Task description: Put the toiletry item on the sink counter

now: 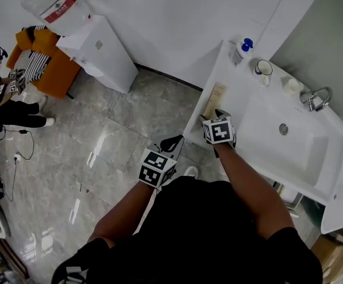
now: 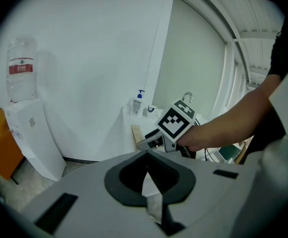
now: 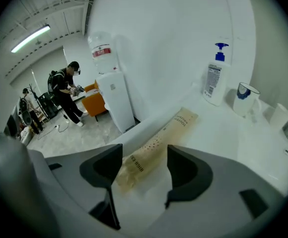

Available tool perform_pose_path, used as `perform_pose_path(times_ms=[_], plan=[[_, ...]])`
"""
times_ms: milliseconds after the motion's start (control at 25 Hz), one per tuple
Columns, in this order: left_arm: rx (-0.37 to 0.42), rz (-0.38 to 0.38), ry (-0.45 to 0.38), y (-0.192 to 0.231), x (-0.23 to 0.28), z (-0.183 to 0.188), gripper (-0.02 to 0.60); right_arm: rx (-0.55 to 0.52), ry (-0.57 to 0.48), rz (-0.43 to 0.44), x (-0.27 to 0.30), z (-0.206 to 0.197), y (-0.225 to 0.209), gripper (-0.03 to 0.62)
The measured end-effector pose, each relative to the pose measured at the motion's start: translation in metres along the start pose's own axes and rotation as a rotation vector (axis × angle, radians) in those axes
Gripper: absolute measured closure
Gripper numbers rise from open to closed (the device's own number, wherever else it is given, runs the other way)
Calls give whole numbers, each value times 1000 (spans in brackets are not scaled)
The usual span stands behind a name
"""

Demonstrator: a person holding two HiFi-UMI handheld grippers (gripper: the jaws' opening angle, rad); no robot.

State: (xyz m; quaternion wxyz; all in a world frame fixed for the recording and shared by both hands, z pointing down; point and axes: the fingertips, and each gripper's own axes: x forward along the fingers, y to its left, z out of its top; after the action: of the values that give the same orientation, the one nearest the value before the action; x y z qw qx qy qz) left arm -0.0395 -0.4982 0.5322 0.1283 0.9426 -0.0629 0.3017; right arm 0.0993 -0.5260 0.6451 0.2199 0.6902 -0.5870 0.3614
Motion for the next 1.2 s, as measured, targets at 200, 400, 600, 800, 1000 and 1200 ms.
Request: perform_pose_path(times_ms=[200,400,600,800,1000,1200], plan=[[-24,7,7,8,-2,-7,581,-46,55,-38,7,-3,-8,318],[-21,-4,3,9,4,-3,581,-56,122,-102,-3,-25,-30,318],[-12,-27,-8,3,12,7,581,-23,139,-90,-8,-30,-39,329],[2,-46,-8,-1,14,9,581,70,118,-29,-15,-31,-32,514],[34,-63,-5,-8,17,10,581,229,57,50,-31,-29,-30,530],[63,-122,-11,-27,27,16,581,276,-13,62,-60,-29,-35,536]])
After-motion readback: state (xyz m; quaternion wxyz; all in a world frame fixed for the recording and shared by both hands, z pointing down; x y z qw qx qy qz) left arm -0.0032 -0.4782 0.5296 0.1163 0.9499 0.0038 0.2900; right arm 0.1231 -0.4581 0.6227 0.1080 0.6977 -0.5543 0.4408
